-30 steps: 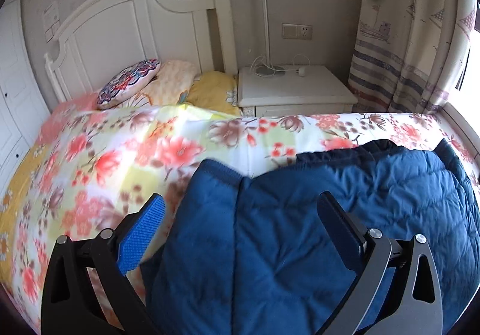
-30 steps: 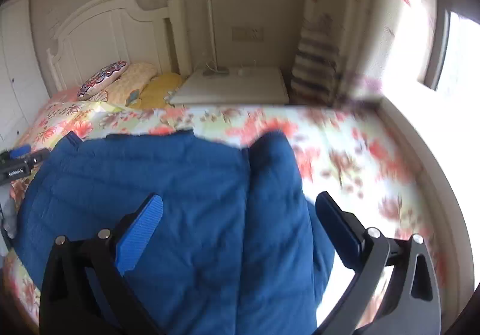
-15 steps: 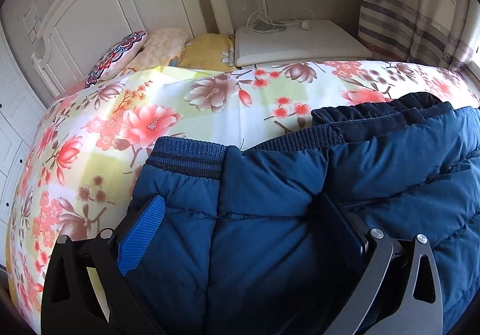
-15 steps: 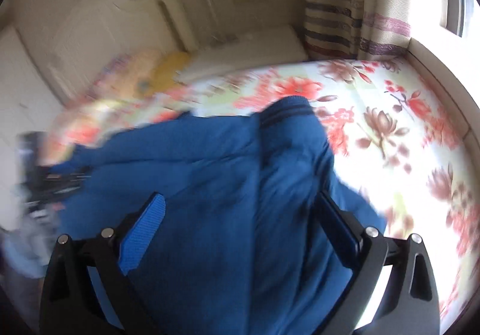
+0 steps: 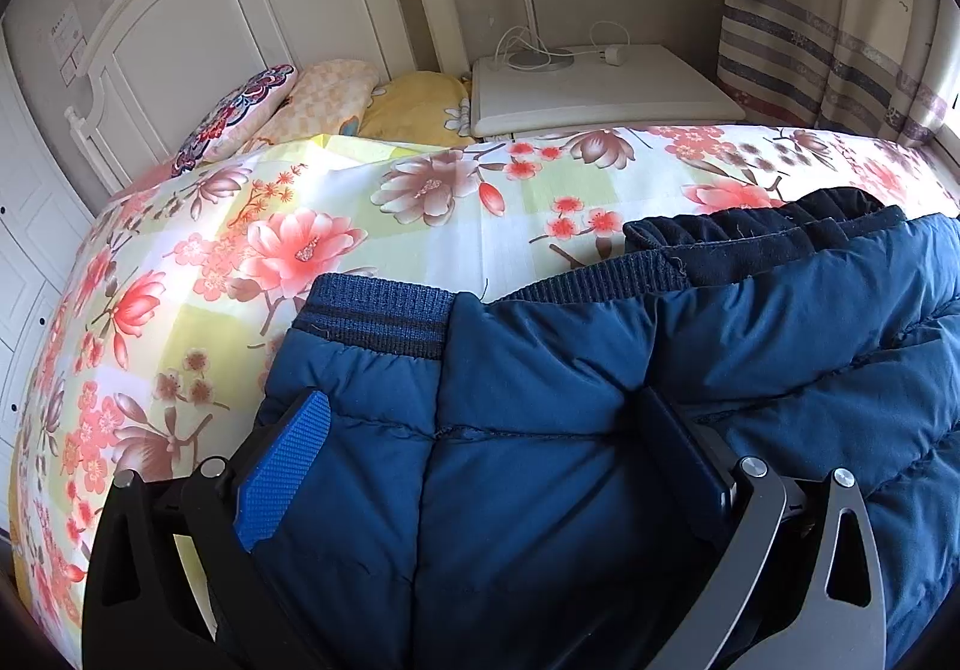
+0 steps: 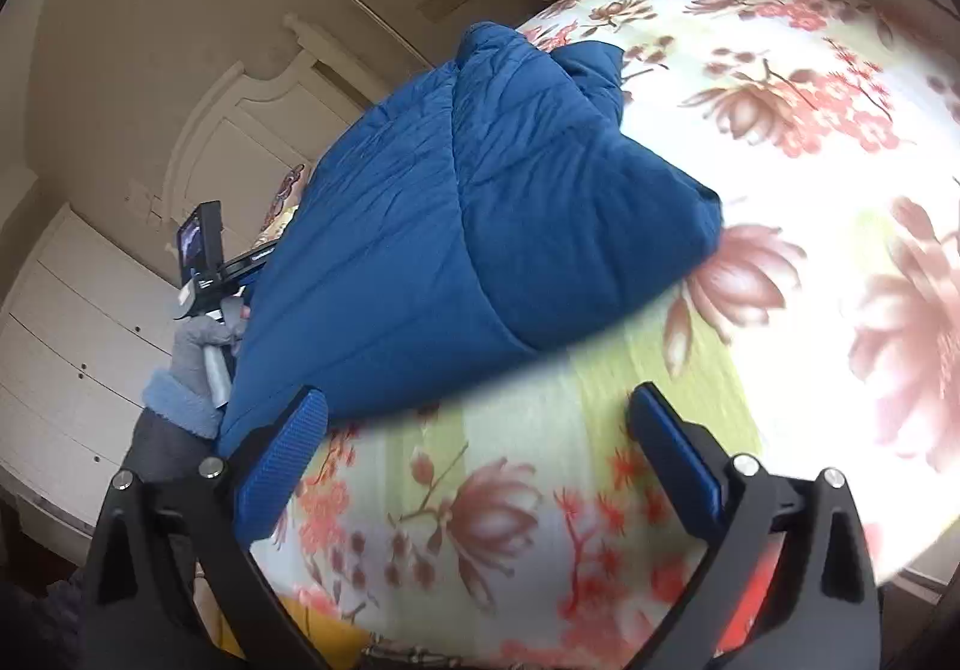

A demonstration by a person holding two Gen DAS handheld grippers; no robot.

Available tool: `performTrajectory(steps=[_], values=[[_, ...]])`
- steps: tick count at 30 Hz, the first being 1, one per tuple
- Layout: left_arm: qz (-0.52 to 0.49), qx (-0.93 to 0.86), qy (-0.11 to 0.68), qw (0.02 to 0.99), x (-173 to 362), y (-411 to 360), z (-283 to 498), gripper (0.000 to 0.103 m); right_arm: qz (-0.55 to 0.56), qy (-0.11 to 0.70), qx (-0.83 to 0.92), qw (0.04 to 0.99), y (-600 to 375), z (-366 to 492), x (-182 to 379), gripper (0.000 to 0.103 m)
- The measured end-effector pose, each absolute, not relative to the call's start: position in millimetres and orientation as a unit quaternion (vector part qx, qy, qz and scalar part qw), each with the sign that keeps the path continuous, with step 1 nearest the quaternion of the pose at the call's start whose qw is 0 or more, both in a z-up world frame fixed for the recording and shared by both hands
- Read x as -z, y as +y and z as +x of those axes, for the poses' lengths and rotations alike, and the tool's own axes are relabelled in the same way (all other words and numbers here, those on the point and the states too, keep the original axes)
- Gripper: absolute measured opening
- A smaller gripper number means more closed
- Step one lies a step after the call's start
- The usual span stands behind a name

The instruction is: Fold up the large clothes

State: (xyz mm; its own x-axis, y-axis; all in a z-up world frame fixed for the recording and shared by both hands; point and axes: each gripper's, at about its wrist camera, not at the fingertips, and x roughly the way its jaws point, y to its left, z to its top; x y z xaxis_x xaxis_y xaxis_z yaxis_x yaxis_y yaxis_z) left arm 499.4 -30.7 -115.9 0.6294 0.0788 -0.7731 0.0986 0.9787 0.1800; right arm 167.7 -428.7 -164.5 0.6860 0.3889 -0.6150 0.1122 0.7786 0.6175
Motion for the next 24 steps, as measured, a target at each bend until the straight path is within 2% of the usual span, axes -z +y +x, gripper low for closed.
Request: performTrajectory(steps=[8, 9, 10, 12, 13, 16, 19, 21, 24], values=[[0.087, 0.003, 0.435, 0.896, 119, -25, 501, 0.099, 0.39, 0.332, -0.024, 0.858, -421, 263, 164, 0.101], [0.085, -0.001, 0.434, 0.897, 119, -25, 500, 0.099, 0.405, 0.312, -0.031, 0.859, -421, 266, 166, 0.089], [0.085, -0.004, 0.432, 0.898, 118, -25, 499, 0.099, 0.417, 0.302, -0.037, 0.856, -424, 267, 168, 0.052], [0.094, -0.01, 0.43, 0.898, 113, -28, 498, 0.098, 0.446, 0.273, -0.066, 0.85, -435, 262, 174, 0.036], [0.099, -0.018, 0.426, 0.899, 109, -29, 495, 0.097, 0.452, 0.264, -0.074, 0.849, -440, 258, 173, 0.031], [0.07, 0.008, 0.375, 0.924, 64, -46, 462, 0.096, 0.426, 0.247, -0.086, 0.866, -441, 244, 161, 0.027], [0.127, 0.019, 0.346, 0.93, 40, -93, 444, 0.097, 0.403, 0.241, -0.094, 0.878, -439, 233, 149, 0.027], [0.16, 0.012, 0.36, 0.919, 47, -121, 450, 0.098, 0.4, 0.235, -0.097, 0.881, -446, 223, 143, 0.027], [0.182, -0.005, 0.41, 0.894, 87, -148, 473, 0.098, 0.397, 0.211, -0.103, 0.887, -454, 208, 129, 0.027]])
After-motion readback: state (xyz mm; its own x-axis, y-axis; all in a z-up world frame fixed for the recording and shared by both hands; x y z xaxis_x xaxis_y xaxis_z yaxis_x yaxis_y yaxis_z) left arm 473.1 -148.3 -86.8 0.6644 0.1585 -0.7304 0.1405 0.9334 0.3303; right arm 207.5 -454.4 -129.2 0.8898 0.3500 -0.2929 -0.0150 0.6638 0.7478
